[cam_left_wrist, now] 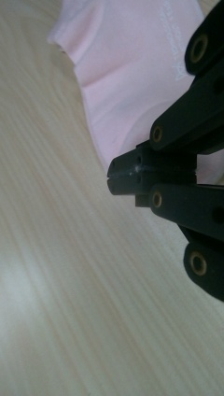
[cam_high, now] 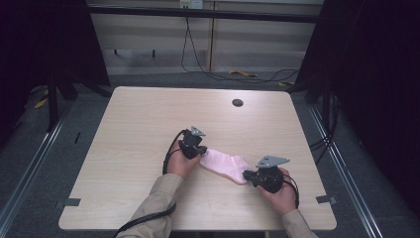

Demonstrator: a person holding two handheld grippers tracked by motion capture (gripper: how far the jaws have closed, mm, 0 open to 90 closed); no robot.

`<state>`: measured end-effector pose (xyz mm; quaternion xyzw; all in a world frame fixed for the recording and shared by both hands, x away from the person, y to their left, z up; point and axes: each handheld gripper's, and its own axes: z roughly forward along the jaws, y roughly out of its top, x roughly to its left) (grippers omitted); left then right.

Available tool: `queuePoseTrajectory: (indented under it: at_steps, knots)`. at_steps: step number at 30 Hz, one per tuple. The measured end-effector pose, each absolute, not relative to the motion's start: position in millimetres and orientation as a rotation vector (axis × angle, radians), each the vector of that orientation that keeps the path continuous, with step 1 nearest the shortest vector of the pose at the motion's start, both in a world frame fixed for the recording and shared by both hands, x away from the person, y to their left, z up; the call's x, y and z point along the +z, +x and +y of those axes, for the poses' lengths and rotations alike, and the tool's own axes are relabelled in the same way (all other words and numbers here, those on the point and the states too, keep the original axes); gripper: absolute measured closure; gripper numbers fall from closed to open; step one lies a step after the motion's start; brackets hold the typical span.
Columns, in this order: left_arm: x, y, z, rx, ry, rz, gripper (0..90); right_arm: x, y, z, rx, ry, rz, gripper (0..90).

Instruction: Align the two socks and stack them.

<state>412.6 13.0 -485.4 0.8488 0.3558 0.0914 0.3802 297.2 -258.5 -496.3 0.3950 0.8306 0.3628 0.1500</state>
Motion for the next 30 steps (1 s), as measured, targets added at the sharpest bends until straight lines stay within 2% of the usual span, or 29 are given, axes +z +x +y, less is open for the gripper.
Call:
queuePoseTrajectory:
  at_steps: [8, 10, 16, 22, 30]
  knots:
    - [-484, 410, 13, 0.272, 2.188, 0.900, 89.9, -497, 297, -259, 1.049, 1.137, 2.385, 84.2]
    - [-486, 407, 17, 0.286, 2.196, 0.891, 86.0, -497, 297, -259, 1.049, 1.136, 2.384, 84.2]
    - [-494, 403, 21, 0.269, 2.217, 0.900, 82.1, -497, 298, -258, 1.051, 1.136, 2.387, 84.2]
    - [-496, 403, 20, 0.249, 2.214, 0.905, 90.0, -497, 298, -258, 1.052, 1.138, 2.386, 84.2]
    - [-479, 405, 19, 0.263, 2.178, 0.903, 90.0, -497, 298, -259, 1.057, 1.136, 2.387, 84.2]
